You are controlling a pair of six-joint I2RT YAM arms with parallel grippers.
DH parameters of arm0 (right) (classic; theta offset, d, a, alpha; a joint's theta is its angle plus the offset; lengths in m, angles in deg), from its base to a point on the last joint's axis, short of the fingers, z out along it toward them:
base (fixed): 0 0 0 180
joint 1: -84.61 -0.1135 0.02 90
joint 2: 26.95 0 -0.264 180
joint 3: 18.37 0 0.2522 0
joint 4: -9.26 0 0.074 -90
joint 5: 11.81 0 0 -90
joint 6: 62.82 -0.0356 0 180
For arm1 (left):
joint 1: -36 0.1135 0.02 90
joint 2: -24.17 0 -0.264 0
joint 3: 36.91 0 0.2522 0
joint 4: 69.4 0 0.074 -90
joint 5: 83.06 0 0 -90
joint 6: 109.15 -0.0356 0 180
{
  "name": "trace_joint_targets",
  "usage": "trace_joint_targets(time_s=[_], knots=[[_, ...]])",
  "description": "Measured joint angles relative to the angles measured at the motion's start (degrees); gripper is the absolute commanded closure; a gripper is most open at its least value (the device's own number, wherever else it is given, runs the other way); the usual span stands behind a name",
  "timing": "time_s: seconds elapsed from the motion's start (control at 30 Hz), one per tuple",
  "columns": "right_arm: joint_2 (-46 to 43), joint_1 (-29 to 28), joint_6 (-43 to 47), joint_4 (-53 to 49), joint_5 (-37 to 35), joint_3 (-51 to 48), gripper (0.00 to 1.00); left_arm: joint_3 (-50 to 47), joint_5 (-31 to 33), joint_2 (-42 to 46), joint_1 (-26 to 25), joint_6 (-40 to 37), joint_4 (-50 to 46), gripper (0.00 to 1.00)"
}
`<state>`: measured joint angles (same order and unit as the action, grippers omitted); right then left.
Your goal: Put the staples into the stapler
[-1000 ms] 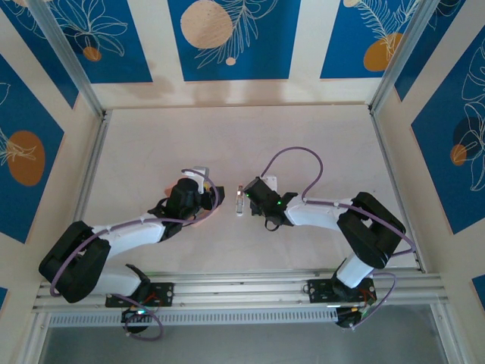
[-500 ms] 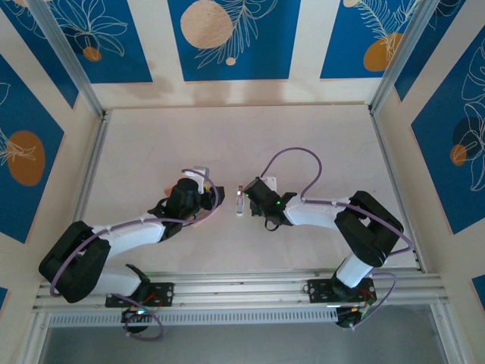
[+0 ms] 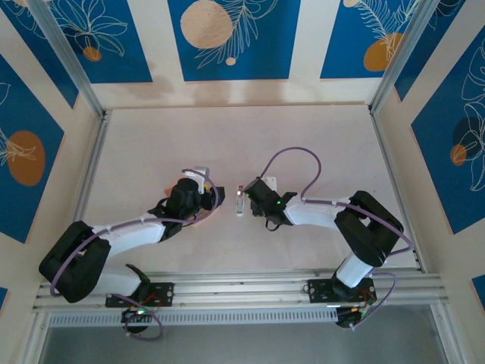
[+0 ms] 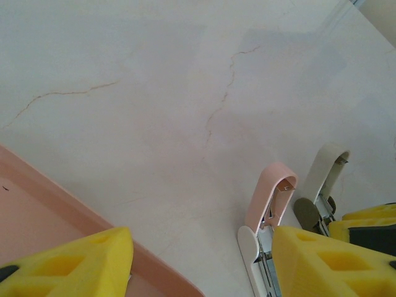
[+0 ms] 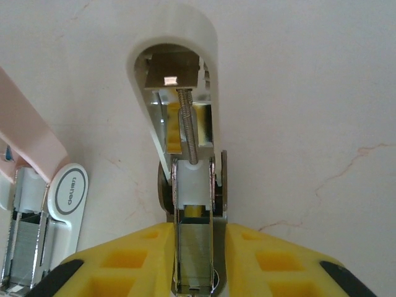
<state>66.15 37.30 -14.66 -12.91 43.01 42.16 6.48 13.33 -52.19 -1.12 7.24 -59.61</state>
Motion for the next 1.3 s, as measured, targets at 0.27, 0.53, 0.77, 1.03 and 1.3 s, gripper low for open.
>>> trace_joint_targets(time_s=[0.27, 0.53, 0.77, 1.03, 1.3], knots=[[-5.1, 0.6, 1.4, -0.5, 0.4, 0.0, 0.68, 0.3, -0.4, -0.2, 0.0, -1.0, 0.0, 0.39], [-11.3, 10.0, 1.1, 3.4, 13.5, -3.9, 0.69, 1.1, -3.0, -2.7, 0.0, -3.5, 1.2, 0.39], [-11.5, 17.7, -1.4, 7.6, 27.0, -9.6, 0.7, 2.5, -6.3, -5.2, 0.0, -7.5, 4.0, 0.4], [-8.6, 18.9, -2.2, 10.6, 34.3, -9.9, 0.73, 5.0, -9.3, -9.3, -0.2, -10.6, 6.5, 0.4], [-6.2, 19.4, -2.2, 10.8, 36.6, -9.3, 0.73, 7.0, -10.9, -12.4, -0.4, -12.0, 7.5, 0.41]])
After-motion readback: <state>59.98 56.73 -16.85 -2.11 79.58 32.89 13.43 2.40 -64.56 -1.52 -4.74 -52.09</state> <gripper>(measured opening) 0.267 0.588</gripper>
